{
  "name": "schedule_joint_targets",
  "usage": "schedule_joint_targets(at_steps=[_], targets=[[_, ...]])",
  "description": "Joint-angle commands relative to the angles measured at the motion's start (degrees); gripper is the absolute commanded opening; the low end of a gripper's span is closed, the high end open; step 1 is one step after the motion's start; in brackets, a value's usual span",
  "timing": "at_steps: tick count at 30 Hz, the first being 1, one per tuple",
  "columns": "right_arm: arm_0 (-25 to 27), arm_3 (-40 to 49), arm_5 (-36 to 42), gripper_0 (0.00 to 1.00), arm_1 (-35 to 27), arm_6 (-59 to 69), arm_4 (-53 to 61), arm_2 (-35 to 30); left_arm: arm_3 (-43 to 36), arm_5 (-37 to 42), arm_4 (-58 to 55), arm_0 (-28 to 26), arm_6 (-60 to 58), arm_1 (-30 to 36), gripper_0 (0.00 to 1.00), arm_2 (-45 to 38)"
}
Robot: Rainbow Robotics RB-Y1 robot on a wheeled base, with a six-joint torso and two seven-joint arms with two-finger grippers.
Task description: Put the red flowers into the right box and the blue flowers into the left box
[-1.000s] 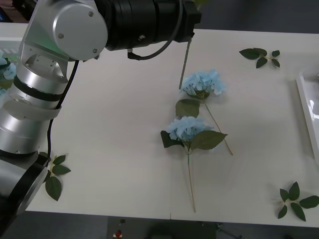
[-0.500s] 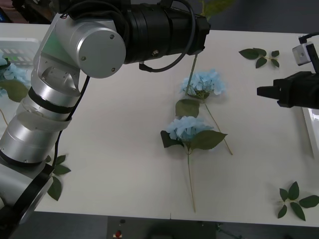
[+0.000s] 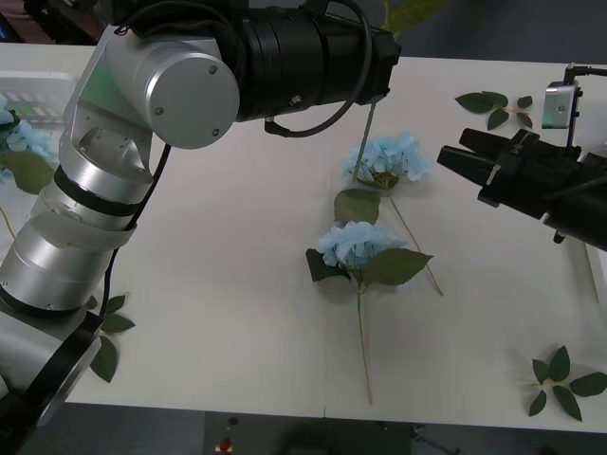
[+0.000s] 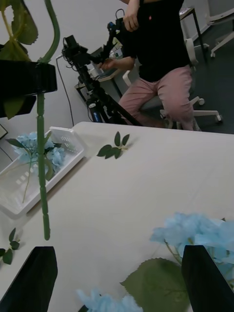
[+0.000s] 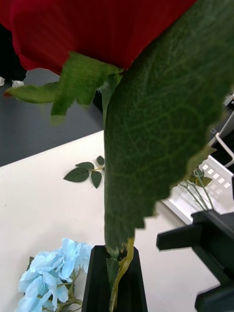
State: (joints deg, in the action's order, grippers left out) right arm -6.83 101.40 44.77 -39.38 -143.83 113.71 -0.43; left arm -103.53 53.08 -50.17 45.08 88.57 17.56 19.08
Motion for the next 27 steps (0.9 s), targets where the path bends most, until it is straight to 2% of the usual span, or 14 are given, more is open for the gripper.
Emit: schedule_joint_targets(at_steps=[1, 9, 16, 20, 24, 27], targets=[[-1.78, 1.96, 1.55, 0.75, 4.49, -4.7, -0.24, -0.71, -1.76, -0.43, 0.16, 0.53, 0.28, 0.02, 0.0, -0.88], [-5.65, 0.99, 1.11, 0.75, 16.44, -5.05, -9.12, -0.62, -1.76, -0.43, 0.16, 0.53, 0.28, 0.02, 0.0, -0.88], [-9.96, -2.7, 3.22, 0.75, 21.81, -5.67, -13.25, -0.62, -1.76, -0.43, 0.16, 0.53, 0.28, 0.02, 0.0, -0.88], [-11.8, -5.16, 4.28, 0.74, 22.77, -6.2, -13.6, -0.09, -1.76, -0.43, 0.16, 0.53, 0.28, 0.02, 0.0, -0.88], [-13.21, -7.18, 4.63, 0.64, 23.21, -6.46, -13.86, 1.05, -1.76, -0.43, 0.16, 0.53, 0.28, 0.02, 0.0, -0.88], [-14.53, -9.29, 4.8, 0.46, 24.0, -6.63, -14.04, 1.49, -1.76, -0.43, 0.16, 0.53, 0.28, 0.02, 0.0, -0.88]])
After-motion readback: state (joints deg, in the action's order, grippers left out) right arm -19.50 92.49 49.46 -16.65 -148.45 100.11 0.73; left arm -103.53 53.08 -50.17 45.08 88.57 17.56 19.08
